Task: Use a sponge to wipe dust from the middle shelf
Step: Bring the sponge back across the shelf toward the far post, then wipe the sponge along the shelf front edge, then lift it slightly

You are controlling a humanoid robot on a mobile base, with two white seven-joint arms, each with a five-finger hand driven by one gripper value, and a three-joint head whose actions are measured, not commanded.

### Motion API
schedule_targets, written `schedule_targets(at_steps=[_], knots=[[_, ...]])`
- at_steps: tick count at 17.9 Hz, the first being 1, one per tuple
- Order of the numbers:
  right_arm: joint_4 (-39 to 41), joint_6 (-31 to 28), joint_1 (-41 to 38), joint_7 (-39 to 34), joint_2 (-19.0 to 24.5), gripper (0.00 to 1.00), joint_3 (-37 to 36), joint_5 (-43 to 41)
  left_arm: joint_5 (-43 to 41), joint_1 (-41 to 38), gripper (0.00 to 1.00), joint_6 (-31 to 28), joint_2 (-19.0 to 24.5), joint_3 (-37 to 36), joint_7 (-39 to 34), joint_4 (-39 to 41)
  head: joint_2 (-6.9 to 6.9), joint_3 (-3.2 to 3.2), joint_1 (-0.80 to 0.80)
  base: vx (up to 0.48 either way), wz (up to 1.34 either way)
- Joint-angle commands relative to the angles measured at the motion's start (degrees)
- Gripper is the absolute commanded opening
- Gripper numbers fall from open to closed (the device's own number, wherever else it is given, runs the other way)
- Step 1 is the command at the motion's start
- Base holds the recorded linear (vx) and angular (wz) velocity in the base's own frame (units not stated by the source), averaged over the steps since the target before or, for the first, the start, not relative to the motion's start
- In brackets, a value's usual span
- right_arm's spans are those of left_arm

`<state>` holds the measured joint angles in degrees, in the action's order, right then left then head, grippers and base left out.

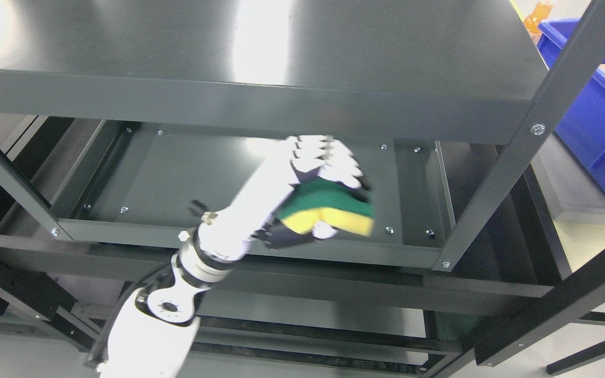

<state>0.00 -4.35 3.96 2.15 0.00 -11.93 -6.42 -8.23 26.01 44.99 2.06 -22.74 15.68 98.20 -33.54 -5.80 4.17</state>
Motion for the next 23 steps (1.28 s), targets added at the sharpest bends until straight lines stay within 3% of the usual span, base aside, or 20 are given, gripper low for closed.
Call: schedule_targets(at_steps=[1,6,9,12,15,18,20,23], knots=[[1.0,0.0,0.0,0.0,-1.0,1.00,0.0,0.0,-2.7,2.6,0.00,0.0,-1.1,-15.7,-0.1,-1.7,0.00,0.00,0.00,0.000,0.00],[1.0,0.0,0.0,0.0,-1.0,1.00,0.0,0.0,-2.6,1.0,0.00,0.0,-1.1,-16.2,0.0,-2.5,0.00,0.00,0.00,0.000,0.00],[1.0,0.0,0.0,0.0,-1.0,1.00,0.0,0.0,-0.7,-9.0,0.00,0.0,-1.1,-14.9,-0.2,-4.5,0.00,0.00,0.00,0.000,0.00],[1.0,0.0,0.0,0.0,-1.0,1.00,0.1,0.0,11.0,-18.5,0.00,0.0,-1.1,-7.5,-0.2,-5.6,0.00,0.00,0.00,0.000,0.00],[1.0,0.0,0.0,0.0,-1.0,1.00,0.1,0.0,22.8,-22.4,0.00,-12.4,-1.1,5.0,-0.3,-6.5,0.00,0.00,0.00,0.000,0.00],[1.0,0.0,0.0,0.0,-1.0,1.00,0.0,0.0,25.9,-22.4,0.00,-21.2,-1.1,14.4,-4.3,-7.1,0.00,0.00,0.00,0.000,0.00],[1.0,0.0,0.0,0.0,-1.0,1.00,0.0,0.0,25.9,-22.4,0.00,-24.6,-1.1,17.9,-9.2,-6.9,0.00,0.00,0.00,0.000,0.00],[1.0,0.0,0.0,0.0,-1.0,1.00,0.1,0.0,25.9,-22.0,0.00,-26.0,-1.1,20.1,-10.1,-5.2,0.00,0.00,0.00,0.000,0.00]])
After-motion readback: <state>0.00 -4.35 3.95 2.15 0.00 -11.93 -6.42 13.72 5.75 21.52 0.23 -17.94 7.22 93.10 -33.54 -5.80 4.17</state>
